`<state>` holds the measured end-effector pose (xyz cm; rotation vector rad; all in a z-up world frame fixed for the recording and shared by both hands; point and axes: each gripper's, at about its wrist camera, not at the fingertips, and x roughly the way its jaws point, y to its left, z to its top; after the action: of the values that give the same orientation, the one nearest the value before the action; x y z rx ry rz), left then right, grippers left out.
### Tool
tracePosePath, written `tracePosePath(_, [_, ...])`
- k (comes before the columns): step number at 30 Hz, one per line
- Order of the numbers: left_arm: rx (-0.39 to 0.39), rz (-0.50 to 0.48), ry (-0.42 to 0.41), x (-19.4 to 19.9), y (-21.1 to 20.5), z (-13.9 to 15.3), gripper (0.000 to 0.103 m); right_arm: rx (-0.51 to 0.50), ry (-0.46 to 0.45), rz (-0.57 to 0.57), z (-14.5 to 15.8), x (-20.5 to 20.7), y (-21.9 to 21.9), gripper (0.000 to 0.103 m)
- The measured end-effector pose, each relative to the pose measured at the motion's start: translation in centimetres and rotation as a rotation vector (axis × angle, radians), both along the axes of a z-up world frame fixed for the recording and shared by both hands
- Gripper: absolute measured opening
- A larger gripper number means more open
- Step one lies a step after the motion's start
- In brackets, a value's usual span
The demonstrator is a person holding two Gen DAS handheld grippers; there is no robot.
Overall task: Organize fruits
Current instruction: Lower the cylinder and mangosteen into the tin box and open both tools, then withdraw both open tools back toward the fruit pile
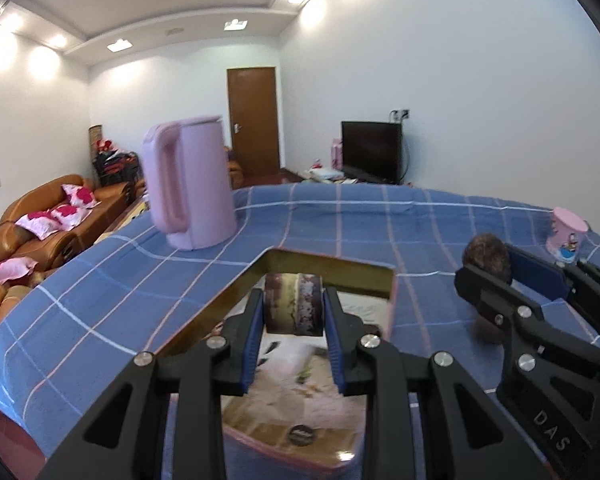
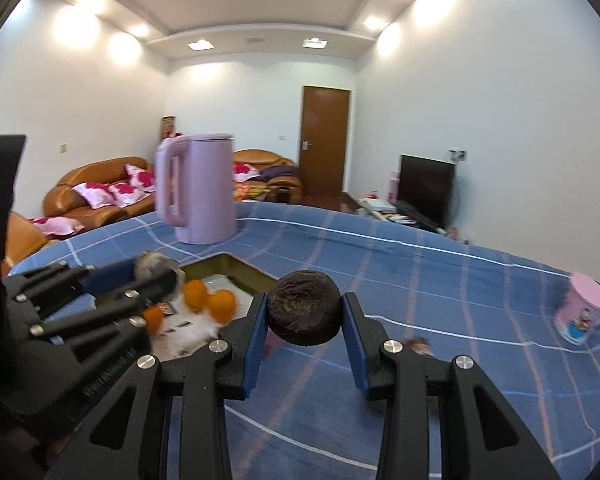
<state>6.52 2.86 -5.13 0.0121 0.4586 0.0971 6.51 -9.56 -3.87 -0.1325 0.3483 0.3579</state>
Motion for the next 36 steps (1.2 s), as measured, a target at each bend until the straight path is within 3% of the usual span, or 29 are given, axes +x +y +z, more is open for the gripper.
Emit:
tracePosePath(11, [-0.056,0.043,0.064,1.1,3.7,-1.7,0.030,-0.035,0.082,0.105,-1.5,2.1,5.0,0.039])
tracePosePath(25, [-0.054,0.081,0.122,1.5,5.2,-2.9,0.034,-0.067,0.229,0.209,-3.2,3.4,6.8,0.039])
tracePosePath(29, [-0.049,0.097,0.125,1.3,5.4,-2.9,0.049,-0.050,0.268,0.226,-3.6,3.8,6.6,0.039])
tracePosePath(33, [-0.047,0.106,0.110,1.0,5.4,-2.4,0.063,-0.045,0.248,0.211,-3.3,3.5,6.0,0.042])
tracePosePath(36, [-0.050,0.102,0.100,0.7,5.1,-2.0,0.069,-0.036,0.234,0.197,-2.9,3.1,5.2,0.046])
